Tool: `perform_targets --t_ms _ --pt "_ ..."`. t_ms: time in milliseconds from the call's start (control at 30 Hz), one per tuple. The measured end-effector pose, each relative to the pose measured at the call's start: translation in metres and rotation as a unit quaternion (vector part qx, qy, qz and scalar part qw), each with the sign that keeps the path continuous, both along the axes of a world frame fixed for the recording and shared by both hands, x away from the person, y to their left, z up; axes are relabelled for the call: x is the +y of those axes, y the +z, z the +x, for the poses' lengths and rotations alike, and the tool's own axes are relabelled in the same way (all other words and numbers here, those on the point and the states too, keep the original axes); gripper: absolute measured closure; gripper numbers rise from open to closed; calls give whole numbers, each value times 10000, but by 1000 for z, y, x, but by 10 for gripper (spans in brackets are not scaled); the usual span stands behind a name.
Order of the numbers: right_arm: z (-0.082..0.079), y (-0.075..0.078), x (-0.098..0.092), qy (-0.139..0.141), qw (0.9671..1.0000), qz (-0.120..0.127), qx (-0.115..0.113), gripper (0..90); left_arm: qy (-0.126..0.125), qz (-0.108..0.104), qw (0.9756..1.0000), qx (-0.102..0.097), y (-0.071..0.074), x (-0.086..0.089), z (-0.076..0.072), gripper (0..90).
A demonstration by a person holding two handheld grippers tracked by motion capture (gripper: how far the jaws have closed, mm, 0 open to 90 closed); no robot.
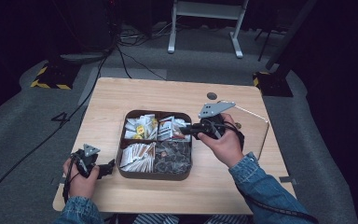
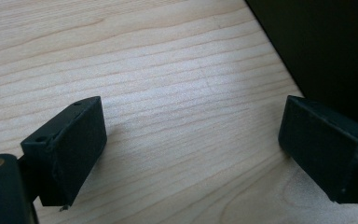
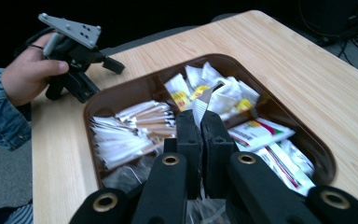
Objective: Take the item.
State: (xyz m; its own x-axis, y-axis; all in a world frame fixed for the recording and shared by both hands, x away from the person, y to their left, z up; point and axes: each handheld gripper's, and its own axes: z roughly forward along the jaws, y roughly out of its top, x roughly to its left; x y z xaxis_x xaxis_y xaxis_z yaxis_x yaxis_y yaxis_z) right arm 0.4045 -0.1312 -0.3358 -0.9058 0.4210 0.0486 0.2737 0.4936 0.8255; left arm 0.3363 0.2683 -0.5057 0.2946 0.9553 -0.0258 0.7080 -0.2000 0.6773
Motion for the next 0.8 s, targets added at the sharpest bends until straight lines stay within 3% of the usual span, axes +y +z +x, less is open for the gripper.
perform_targets --t_ms 433,800 --pt "0 -2 -43 -434 9990 -118 1 880 -19 -2 10000 -2 0 0 0 79" --pt "3 -9 -84 -904 9958 -118 53 880 -56 -9 10000 -1 0 0 1 77"
